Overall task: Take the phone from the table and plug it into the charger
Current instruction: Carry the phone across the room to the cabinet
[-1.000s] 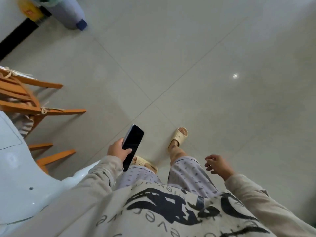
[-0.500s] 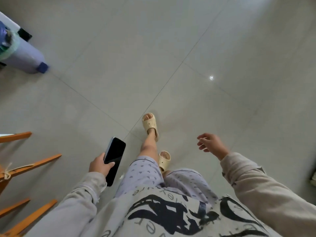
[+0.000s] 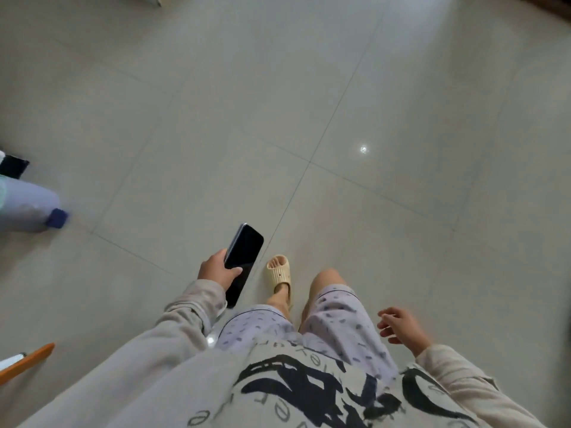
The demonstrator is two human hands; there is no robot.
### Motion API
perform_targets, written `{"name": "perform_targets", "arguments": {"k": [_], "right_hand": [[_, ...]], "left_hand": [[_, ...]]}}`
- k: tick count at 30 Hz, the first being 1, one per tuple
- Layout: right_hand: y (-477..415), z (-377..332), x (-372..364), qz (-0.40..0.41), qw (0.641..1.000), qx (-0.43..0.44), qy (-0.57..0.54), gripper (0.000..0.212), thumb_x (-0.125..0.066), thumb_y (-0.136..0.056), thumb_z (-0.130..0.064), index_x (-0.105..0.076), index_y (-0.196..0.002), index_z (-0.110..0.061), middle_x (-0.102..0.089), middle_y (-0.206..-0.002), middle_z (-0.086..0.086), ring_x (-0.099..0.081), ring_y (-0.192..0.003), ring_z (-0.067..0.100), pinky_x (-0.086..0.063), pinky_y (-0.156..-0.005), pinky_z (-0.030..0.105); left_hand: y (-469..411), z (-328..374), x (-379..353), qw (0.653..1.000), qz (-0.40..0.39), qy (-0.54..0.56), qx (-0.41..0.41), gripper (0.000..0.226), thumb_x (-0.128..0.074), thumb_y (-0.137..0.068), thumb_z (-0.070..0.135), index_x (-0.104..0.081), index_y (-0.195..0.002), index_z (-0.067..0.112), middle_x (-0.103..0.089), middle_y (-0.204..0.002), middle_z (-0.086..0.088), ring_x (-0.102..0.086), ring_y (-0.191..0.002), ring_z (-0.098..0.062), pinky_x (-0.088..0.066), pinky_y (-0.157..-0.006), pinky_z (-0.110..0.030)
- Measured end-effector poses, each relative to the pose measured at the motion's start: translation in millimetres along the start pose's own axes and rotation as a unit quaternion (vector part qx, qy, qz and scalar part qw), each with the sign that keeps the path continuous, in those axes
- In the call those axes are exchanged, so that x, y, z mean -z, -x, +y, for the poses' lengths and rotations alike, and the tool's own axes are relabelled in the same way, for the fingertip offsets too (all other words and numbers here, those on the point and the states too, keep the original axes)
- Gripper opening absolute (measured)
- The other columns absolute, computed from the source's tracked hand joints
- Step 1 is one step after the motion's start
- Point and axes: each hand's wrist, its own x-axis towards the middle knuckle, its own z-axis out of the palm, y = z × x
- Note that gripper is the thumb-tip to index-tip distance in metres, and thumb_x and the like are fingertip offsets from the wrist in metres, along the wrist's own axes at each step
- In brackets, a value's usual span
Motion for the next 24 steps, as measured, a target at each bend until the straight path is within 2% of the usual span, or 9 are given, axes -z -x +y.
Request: {"name": "perform_targets", "arguments": {"k": [3, 9, 12, 16, 20, 24], "right_hand": [[-6.0, -25.4, 13.2, 0.01, 1.0, -0.015, -0.022, 0.027, -0.039, -0.093, 0.001, -0.053, -0.112, 0.013, -0.051, -0.064, 0.007, -0.047, -0.054, 0.017, -0.034, -0.052, 0.025], [-38.9, -100.4, 48.1, 0.016, 0.999, -0.007, -0.033, 0.027, -0.039, -0.092, 0.002, -0.053, -0.112, 0.014, -0.051, -0.063, 0.008, -0.046, -0.053, 0.017, -0.033, -0.051, 0.025], [-62.3, -154.1, 72.6, 0.001, 1.0, 0.012, -0.015, 0.027, -0.039, -0.092, 0.002, -0.054, -0.112, 0.013, -0.052, -0.063, 0.007, -0.047, -0.053, 0.017, -0.034, -0.05, 0.025], [-89.6, -236.8, 114.1, -0.01, 0.999, 0.045, 0.019, 0.028, -0.038, -0.091, 0.005, -0.054, -0.111, 0.015, -0.052, -0.063, 0.007, -0.048, -0.052, 0.017, -0.035, -0.049, 0.025], [-106.4, -323.2, 149.4, -0.024, 0.994, 0.096, 0.048, 0.027, -0.04, -0.091, 0.003, -0.056, -0.109, 0.011, -0.054, -0.063, 0.005, -0.05, -0.052, 0.015, -0.037, -0.049, 0.022], [-117.4, -399.5, 175.7, -0.029, 0.989, 0.133, 0.064, 0.027, -0.04, -0.091, 0.002, -0.056, -0.11, 0.01, -0.054, -0.064, 0.003, -0.049, -0.053, 0.015, -0.036, -0.05, 0.022]], "left_hand": [[-30.6, 47.9, 21.3, 0.999, 0.006, -0.001, -0.033, 0.029, -0.066, -0.077, 0.011, -0.06, -0.103, -0.002, -0.067, -0.108, -0.024, -0.06, -0.102, -0.035, -0.044, -0.084, -0.033], [-79.8, 119.5, 42.4, 0.999, 0.005, 0.01, -0.044, 0.022, -0.065, -0.077, 0.011, -0.059, -0.095, -0.001, -0.066, -0.105, -0.024, -0.06, -0.099, -0.034, -0.042, -0.078, -0.031], [-102.1, 144.1, 44.3, 1.0, 0.007, 0.006, -0.022, 0.019, -0.065, -0.077, 0.011, -0.059, -0.093, 0.001, -0.067, -0.104, -0.024, -0.061, -0.098, -0.035, -0.044, -0.079, -0.032], [-123.7, 169.0, 45.7, 0.999, 0.011, 0.002, 0.043, 0.025, -0.065, -0.078, 0.009, -0.06, -0.1, -0.003, -0.068, -0.105, -0.024, -0.061, -0.1, -0.036, -0.038, -0.074, -0.028], [-141.8, 189.3, 50.4, 0.995, 0.017, 0.022, 0.096, 0.031, -0.066, -0.078, 0.008, -0.06, -0.106, -0.002, -0.068, -0.107, -0.023, -0.061, -0.102, -0.038, -0.043, -0.08, -0.032], [-162.5, 215.5, 59.4, 0.99, 0.028, 0.053, 0.126, 0.028, -0.065, -0.077, 0.005, -0.061, -0.103, -0.003, -0.068, -0.105, -0.023, -0.061, -0.099, -0.037, -0.036, -0.073, -0.029]]}}
